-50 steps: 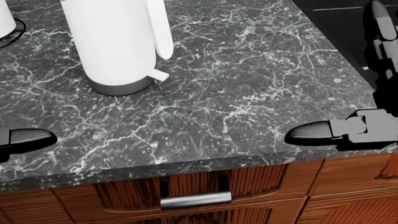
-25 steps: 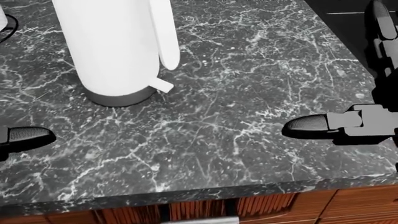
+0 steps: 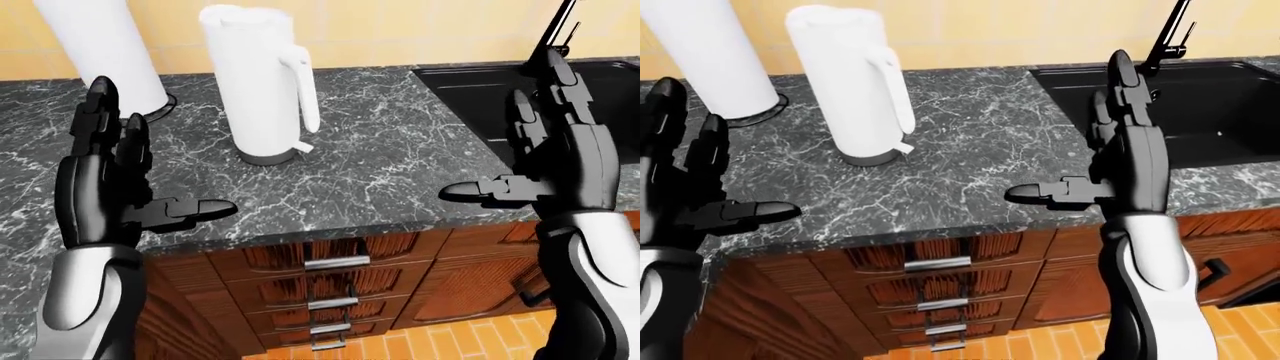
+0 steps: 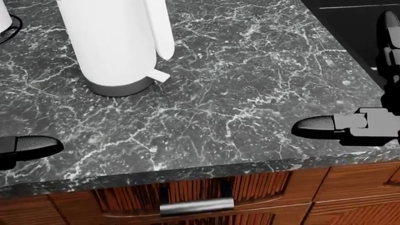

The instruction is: Press the button to open the lid of the electric kettle.

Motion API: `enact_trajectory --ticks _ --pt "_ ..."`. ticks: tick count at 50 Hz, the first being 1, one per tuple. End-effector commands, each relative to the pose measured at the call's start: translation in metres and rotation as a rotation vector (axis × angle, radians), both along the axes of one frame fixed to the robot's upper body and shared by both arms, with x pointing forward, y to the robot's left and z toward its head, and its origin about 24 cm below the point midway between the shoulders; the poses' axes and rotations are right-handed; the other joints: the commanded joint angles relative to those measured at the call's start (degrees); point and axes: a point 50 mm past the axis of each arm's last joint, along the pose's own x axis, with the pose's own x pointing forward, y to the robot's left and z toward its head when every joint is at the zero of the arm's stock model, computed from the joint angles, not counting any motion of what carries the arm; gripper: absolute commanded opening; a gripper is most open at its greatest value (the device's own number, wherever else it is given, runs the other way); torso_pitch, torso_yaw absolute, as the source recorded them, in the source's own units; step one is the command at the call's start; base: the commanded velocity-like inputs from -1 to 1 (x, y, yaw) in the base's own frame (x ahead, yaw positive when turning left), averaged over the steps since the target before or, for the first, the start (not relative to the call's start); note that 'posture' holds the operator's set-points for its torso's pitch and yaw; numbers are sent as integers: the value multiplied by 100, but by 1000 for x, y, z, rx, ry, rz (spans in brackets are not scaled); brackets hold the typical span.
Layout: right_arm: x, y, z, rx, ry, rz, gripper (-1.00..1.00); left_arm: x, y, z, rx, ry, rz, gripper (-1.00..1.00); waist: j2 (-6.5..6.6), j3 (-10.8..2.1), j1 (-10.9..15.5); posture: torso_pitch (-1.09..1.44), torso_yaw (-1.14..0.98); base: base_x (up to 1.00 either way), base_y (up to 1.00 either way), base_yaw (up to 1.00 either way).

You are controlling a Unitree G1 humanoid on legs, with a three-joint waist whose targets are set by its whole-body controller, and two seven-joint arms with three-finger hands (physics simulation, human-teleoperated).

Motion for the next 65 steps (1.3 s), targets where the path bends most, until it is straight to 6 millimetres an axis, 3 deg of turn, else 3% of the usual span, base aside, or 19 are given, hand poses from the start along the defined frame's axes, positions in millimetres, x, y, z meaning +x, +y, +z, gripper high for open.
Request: enact_trajectory --ticks 1,25,34,50,56,65 --pt "-5 3 11 -13 -69 17 100 -4 -2 11 23 -69 -2 100 3 -88 3 0 0 0 0 0" --pt "-2 3 9 -30 -61 11 100 -4 -1 13 13 -85 5 100 94 -172 -92 -1 0 0 0 0" --pt "-4 4 11 -27 -64 23 100 -5 0 16 10 -91 14 100 98 -440 -91 -10 0 0 0 0" --pt "-4 4 14 -16 -63 15 100 -5 1 15 4 -87 13 100 115 -1129 -96 -22 0 0 0 0" --pt "-5 6 14 11 -51 40 100 -5 1 14 4 -84 11 100 120 -1267 -94 -22 0 0 0 0" --pt "-8 6 15 -7 -68 69 100 -5 2 14 0 -86 14 100 125 -1312 -101 -22 0 0 0 0"
